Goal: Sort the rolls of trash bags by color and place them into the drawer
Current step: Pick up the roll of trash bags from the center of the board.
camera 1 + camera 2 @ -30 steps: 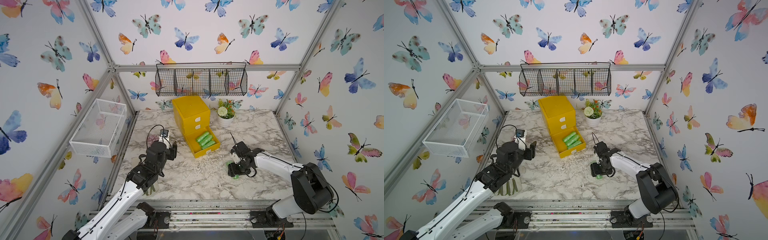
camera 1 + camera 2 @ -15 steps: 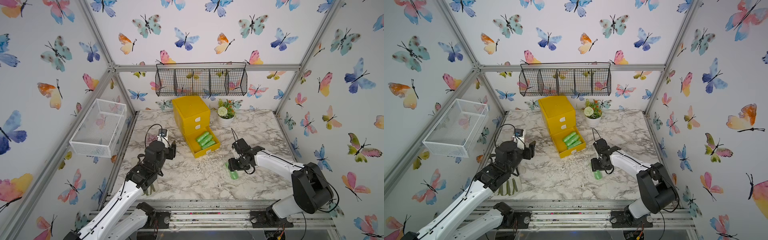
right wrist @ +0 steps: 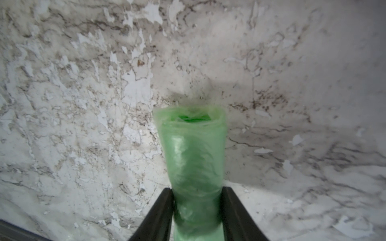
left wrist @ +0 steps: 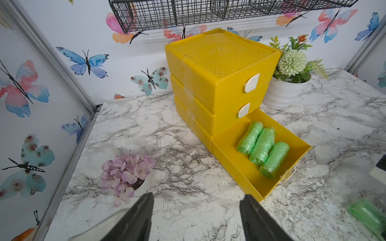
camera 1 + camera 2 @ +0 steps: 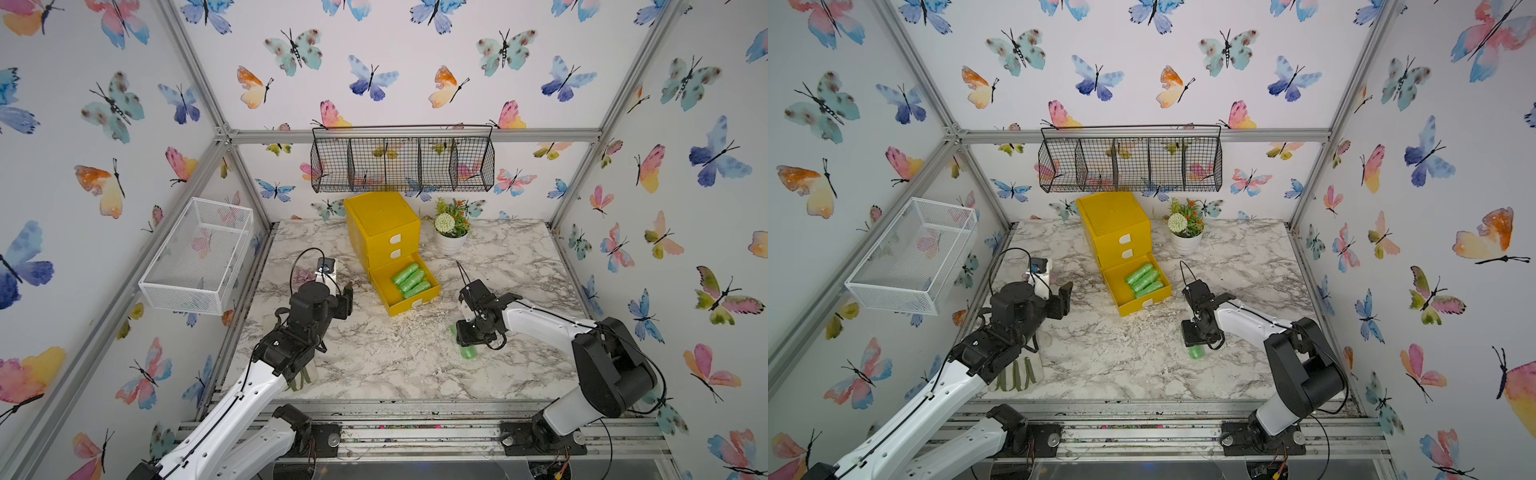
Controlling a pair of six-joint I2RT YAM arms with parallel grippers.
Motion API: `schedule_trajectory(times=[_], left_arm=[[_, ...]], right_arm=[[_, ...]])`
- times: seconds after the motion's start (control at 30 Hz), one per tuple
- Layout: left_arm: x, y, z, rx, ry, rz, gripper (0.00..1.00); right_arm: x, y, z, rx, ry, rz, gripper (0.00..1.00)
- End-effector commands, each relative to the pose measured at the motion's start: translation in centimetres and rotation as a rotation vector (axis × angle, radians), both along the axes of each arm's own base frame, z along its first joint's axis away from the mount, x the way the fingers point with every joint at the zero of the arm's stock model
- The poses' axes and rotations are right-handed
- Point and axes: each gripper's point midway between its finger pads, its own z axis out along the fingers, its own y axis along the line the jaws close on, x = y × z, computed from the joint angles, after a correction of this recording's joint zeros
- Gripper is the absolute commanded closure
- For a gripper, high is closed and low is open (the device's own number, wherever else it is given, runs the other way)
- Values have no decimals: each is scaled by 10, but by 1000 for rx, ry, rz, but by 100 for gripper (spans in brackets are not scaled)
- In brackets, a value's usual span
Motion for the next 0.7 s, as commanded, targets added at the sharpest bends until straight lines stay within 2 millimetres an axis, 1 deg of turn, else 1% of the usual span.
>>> schedule_trajectory(times=[0.0, 0.1, 0.17, 0.3, 0.43, 0.5, 0.57, 0.67], left_arm=[[1, -2, 6, -25, -15, -7, 30], [1, -2, 6, -26, -15, -8, 30], [1, -2, 7, -27, -16, -9, 30], [1, -1, 7, -28, -18, -8, 30], [0, -2, 8, -32, -21, -11, 30], [0, -2, 9, -34, -24, -12, 29], [1, -2, 8, -30, -20, -12, 29], [1, -1, 10, -20, -20, -8, 29]], right_arm=[[-11, -4, -7, -18, 38, 16, 64], [-8, -3, -3, -19, 24, 11, 66], [-3, -4, 4, -27, 1, -5, 69], [6, 8, 30, 26, -52, -6, 71], [16, 20, 65, 96, -129, -1, 78], [23, 28, 85, 135, -172, 5, 80], [30, 41, 110, 195, -212, 32, 80], [43, 61, 138, 259, -251, 70, 80]])
